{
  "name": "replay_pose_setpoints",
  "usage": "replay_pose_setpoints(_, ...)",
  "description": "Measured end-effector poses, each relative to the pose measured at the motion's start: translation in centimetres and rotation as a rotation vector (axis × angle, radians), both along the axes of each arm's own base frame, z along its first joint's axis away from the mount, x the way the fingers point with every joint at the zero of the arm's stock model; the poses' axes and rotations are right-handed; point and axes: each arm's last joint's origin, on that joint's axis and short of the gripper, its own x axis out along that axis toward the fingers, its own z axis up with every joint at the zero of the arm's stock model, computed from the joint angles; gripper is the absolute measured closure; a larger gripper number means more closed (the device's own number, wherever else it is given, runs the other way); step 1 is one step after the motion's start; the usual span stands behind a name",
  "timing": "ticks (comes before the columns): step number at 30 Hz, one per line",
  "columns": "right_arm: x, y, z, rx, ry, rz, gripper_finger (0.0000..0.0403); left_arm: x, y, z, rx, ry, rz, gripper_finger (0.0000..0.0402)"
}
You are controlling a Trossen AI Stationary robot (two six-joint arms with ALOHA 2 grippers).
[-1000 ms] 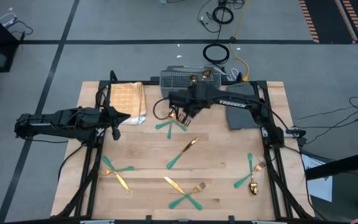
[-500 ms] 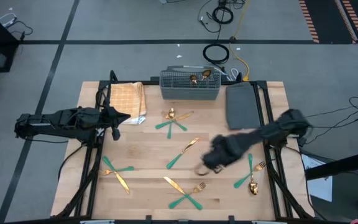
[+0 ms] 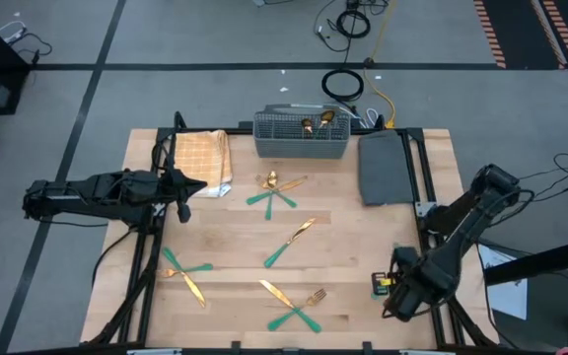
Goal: Sort silverware
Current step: Put the fork into the right section of the dish rack
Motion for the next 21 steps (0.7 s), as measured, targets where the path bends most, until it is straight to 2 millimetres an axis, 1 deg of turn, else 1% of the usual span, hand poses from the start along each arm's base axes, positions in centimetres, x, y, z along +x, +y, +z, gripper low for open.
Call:
replay_pose_setpoints(4,0.4,-0.1,-2.5,0.014,-0.019,-0.014,0.0253,0.0,0.0,0.0,0.000,0.000,0.000,0.0381)
replay_pose_setpoints(9,0.4,-0.8,-4.7,0.011,-0.019,-0.032,0.0241,0.0,0.0,0.0,0.000,0.000,0.000,0.0381)
replay_pose_setpoints(21,0.2,-2.6,-7.0,-0.026,0.037,-0.090,0.0242,0.0,0.0,0.0,0.000,0.000,0.000,0.0381)
